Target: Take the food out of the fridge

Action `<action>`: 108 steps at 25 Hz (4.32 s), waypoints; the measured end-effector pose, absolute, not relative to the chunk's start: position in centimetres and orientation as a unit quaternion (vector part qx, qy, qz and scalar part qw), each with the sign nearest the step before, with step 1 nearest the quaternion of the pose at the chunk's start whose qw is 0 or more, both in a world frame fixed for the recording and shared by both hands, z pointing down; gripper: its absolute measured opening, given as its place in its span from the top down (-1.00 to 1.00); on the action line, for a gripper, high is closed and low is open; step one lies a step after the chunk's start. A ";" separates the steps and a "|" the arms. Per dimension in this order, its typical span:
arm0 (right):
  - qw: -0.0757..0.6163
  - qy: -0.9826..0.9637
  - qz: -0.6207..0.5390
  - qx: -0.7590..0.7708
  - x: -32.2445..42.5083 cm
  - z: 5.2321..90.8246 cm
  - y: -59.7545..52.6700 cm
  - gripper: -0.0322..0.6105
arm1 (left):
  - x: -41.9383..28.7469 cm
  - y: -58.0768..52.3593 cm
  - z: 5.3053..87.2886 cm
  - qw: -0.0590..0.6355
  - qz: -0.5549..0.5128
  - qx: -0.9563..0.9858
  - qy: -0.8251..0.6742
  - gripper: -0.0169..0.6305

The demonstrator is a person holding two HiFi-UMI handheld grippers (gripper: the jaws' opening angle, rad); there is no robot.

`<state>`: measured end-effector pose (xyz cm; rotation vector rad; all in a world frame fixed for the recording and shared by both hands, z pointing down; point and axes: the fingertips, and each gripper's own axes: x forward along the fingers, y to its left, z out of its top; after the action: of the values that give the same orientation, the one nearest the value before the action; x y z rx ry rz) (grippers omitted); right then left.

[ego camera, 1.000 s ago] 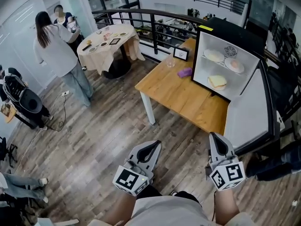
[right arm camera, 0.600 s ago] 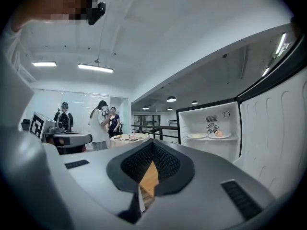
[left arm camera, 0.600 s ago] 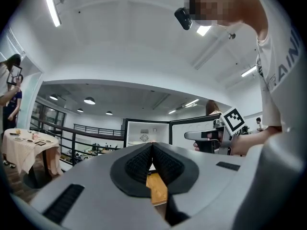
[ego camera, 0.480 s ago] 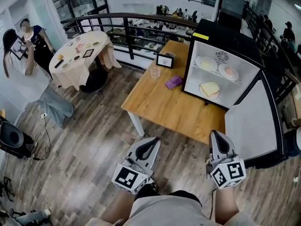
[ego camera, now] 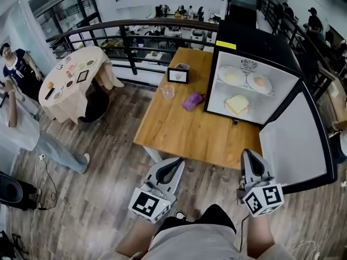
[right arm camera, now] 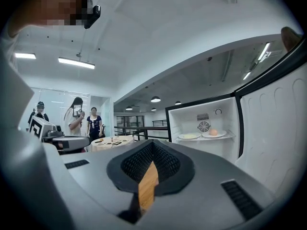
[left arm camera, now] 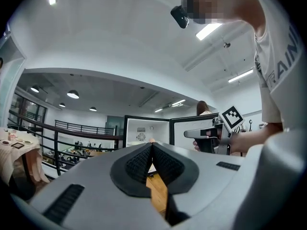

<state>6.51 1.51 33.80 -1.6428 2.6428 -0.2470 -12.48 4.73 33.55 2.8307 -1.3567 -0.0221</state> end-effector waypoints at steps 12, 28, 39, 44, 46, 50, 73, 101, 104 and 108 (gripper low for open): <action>0.034 0.817 -0.100 -0.566 12.9 35.8 -6.1 0.84 | -5.9 -4.6 34.0 0.000 0.014 0.922 -0.386 0.92; 0.047 0.787 -0.171 -0.590 18.6 40.9 -13.8 0.84 | 1.3 -13.7 36.6 0.013 0.046 0.937 -0.345 0.92; 0.087 0.711 -0.290 -0.634 17.7 45.2 -17.1 0.83 | -0.5 -17.0 38.3 0.028 0.054 0.950 -0.305 0.92; 0.139 0.664 -0.389 -0.624 17.1 49.6 -19.9 0.59 | -1.9 -17.6 39.5 0.046 0.066 0.947 -0.310 0.92; 0.163 0.637 -0.423 -0.624 17.3 51.5 -20.9 0.59 | -2.5 -18.0 40.1 0.053 0.071 0.945 -0.314 0.92; 0.210 0.588 -0.475 -0.621 17.8 54.8 -22.9 0.59 | -3.5 -18.7 41.3 0.062 0.079 0.942 -0.320 0.92; 0.349 0.416 -0.613 -0.574 20.1 65.7 -28.8 0.60 | -5.1 -20.2 45.2 0.093 0.115 0.935 -0.322 0.92; 0.422 0.459 -0.563 -0.542 20.7 62.2 -29.1 0.82 | -5.1 -19.4 45.1 0.097 0.110 0.939 -0.312 0.92; 0.428 0.469 -0.553 -0.539 20.9 61.2 -28.6 0.82 | -4.9 -19.3 44.9 0.096 0.108 0.940 -0.309 0.92; 0.435 0.476 -0.550 -0.530 20.9 59.7 -27.1 0.82 | -4.5 -19.0 44.6 0.092 0.104 0.943 -0.303 0.92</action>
<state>20.95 -27.12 59.74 -1.3192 1.1861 -1.3696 -4.50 -19.01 44.56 2.7988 -0.9008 0.3099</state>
